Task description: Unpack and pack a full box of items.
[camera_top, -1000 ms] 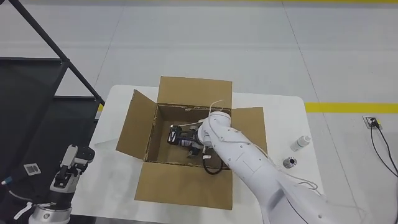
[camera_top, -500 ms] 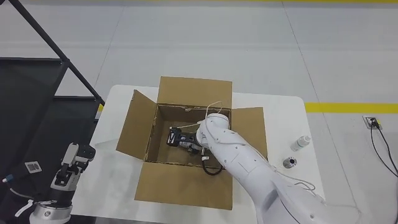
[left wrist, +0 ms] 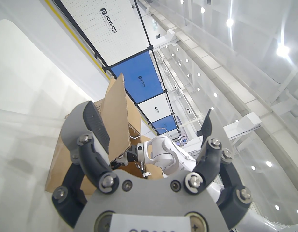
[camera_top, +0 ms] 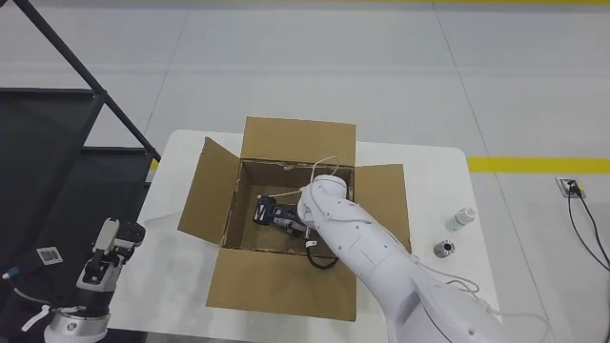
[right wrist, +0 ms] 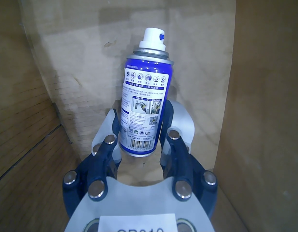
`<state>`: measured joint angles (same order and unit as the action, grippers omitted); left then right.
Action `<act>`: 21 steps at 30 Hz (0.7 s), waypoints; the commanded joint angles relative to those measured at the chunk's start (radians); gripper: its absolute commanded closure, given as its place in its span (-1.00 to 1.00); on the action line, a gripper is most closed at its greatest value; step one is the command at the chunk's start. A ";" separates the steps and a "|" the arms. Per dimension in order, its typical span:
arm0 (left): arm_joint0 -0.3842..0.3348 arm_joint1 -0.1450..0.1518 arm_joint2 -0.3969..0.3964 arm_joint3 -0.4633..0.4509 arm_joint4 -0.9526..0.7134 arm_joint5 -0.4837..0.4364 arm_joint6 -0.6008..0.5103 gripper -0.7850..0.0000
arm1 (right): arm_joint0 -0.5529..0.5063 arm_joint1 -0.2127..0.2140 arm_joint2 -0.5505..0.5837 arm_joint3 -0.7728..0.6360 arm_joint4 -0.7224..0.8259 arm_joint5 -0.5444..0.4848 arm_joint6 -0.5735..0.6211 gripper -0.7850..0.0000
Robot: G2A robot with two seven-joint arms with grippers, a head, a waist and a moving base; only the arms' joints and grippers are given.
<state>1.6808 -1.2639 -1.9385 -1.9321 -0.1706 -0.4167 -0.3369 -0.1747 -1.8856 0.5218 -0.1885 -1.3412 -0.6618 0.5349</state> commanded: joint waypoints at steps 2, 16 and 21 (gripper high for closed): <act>-0.001 0.001 0.001 0.000 -0.001 0.001 0.000 -1.00 | 0.001 -0.004 0.003 0.004 0.006 0.007 0.009 0.33; -0.022 0.004 0.005 0.005 0.000 0.014 -0.001 -1.00 | 0.044 0.015 0.014 0.012 0.000 -0.073 -0.154 1.00; -0.035 0.006 0.012 0.007 0.004 0.026 -0.002 -1.00 | 0.050 0.034 0.013 0.000 -0.024 -0.079 -0.251 1.00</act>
<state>1.6488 -1.2584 -1.9281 -1.9258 -0.1684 -0.3926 -0.3384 -0.1247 -1.8557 0.5353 -0.1857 -1.3590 -0.7401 0.3029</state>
